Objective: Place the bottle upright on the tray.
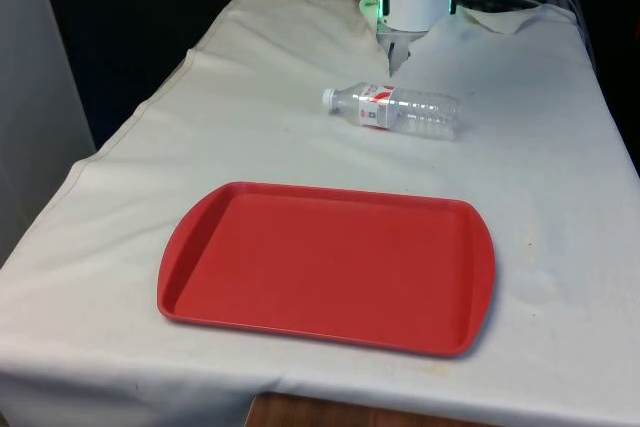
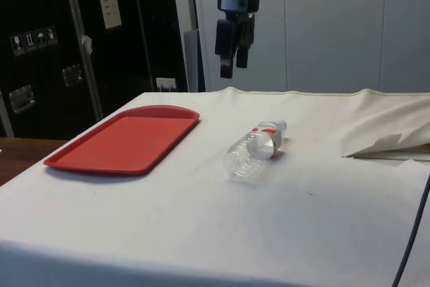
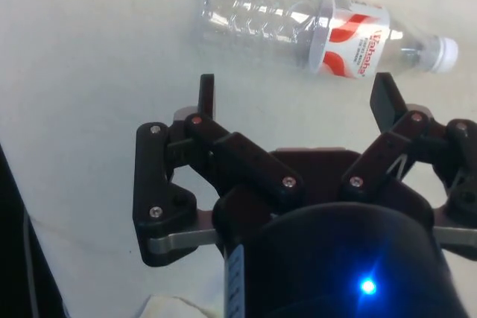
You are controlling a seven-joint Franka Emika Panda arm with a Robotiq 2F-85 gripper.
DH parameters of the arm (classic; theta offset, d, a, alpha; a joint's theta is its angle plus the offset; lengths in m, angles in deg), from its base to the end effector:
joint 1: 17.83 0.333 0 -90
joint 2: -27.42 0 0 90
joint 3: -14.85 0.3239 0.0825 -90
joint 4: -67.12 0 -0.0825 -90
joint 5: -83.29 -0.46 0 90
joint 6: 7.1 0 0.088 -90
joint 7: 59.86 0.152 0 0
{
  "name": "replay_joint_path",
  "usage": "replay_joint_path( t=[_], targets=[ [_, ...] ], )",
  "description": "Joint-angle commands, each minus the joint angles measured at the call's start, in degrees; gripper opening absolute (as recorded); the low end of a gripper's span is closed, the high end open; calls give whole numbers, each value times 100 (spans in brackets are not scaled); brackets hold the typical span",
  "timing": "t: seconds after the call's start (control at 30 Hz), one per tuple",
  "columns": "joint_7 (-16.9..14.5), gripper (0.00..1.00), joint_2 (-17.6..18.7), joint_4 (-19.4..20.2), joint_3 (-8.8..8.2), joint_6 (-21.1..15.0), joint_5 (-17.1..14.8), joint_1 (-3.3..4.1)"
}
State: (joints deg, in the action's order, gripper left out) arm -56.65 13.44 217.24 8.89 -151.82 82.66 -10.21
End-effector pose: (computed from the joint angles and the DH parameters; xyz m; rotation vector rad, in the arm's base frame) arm 0.4893 0.0178 0.2550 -3.0943 0.0532 -0.2276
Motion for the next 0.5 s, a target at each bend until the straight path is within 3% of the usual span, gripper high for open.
replay_joint_path(
  t=[0.0, 0.47],
  targets=[
    [11, 100, 29, 40, -6, -132, -29, -6],
    [304, 100, 206, 69, -11, -292, -17, -69]
  ],
)
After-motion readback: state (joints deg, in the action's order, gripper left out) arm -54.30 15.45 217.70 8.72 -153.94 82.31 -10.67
